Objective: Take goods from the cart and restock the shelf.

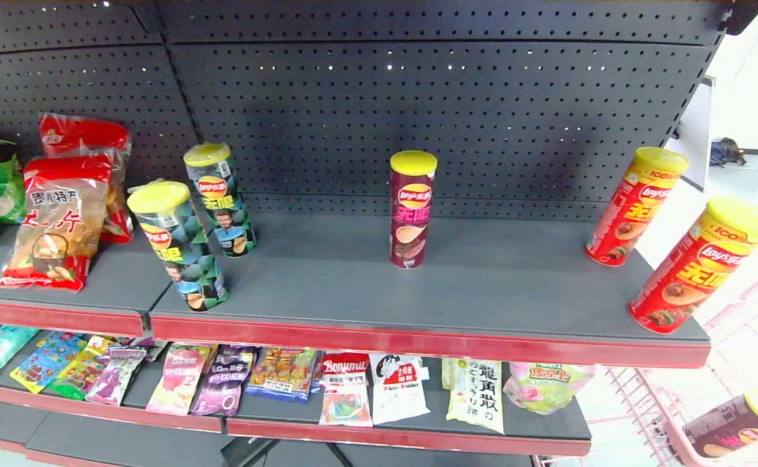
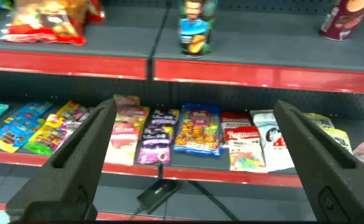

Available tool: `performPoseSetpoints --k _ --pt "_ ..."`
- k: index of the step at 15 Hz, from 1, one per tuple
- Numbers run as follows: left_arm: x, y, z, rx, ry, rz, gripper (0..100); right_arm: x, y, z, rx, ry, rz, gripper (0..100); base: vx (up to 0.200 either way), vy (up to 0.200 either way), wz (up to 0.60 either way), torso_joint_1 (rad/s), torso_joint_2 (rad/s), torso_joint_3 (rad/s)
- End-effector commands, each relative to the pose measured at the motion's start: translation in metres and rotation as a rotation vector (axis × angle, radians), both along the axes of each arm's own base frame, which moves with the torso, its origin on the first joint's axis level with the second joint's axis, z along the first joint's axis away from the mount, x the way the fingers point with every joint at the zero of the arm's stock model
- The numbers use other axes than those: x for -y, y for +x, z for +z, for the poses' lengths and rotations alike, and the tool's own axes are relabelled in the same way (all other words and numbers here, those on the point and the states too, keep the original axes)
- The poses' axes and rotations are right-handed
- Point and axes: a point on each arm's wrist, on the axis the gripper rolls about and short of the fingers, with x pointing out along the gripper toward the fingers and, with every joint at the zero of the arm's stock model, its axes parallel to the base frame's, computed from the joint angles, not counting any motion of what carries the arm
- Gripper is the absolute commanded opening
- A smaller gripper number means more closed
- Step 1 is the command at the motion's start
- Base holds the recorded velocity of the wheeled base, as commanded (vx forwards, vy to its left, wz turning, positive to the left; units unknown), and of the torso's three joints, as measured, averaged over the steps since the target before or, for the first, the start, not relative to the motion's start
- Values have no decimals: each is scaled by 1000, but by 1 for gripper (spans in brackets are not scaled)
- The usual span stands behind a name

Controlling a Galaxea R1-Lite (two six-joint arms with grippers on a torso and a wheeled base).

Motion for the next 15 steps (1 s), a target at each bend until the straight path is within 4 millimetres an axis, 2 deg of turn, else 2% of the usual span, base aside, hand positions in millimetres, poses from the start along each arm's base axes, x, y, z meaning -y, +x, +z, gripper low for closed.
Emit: performPoseSetpoints --k 1,14,15 --pt "0 0 0 2 -1 0 100 0 0 0 0 -1 3 100 0 -200 0 12 7 2" --pt "0 0 0 2 1 0 100 0 0 0 0 -1 3 100 0 -200 0 1 6 6" --pt "0 0 0 2 1 0 100 0 0 0 0 -2 3 100 0 0 0 0 0 0"
